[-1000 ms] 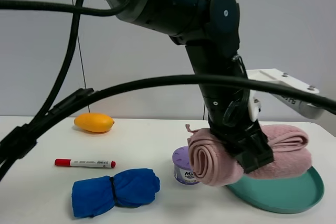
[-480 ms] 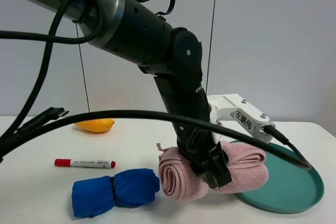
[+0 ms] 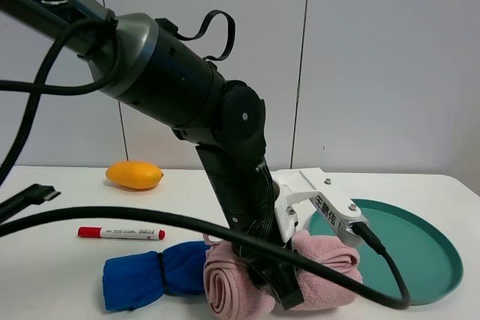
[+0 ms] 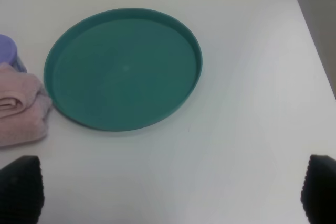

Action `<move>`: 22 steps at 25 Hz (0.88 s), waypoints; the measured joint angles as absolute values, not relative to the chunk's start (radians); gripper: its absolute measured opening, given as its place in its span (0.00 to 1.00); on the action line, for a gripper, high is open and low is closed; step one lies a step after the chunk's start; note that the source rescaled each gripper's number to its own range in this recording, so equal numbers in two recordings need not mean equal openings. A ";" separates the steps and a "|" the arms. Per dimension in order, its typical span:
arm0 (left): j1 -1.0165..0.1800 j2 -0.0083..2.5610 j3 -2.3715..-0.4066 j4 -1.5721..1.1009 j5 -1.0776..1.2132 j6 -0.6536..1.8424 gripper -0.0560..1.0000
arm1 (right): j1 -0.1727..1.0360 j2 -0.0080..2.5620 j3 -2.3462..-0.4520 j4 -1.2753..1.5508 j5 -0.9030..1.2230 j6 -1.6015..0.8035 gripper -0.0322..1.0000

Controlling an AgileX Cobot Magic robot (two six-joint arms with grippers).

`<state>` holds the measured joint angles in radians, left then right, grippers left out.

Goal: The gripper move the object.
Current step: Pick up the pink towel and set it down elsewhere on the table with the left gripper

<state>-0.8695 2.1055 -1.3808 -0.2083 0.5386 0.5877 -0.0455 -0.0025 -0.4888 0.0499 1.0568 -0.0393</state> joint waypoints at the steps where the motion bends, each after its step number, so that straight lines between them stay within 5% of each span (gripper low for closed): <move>1: -0.870 2.106 -1.375 -0.208 0.525 0.589 0.05 | -0.045 -0.003 -0.489 0.050 1.057 -0.039 1.00; 22: -0.870 2.102 -1.311 -0.209 0.438 0.591 0.05 | -0.045 -0.003 -0.489 0.050 1.057 -0.039 1.00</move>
<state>-0.8695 2.1019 -1.3112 -0.2093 0.4376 0.5906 -0.0455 -0.0025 -0.4888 0.0499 1.0568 -0.0393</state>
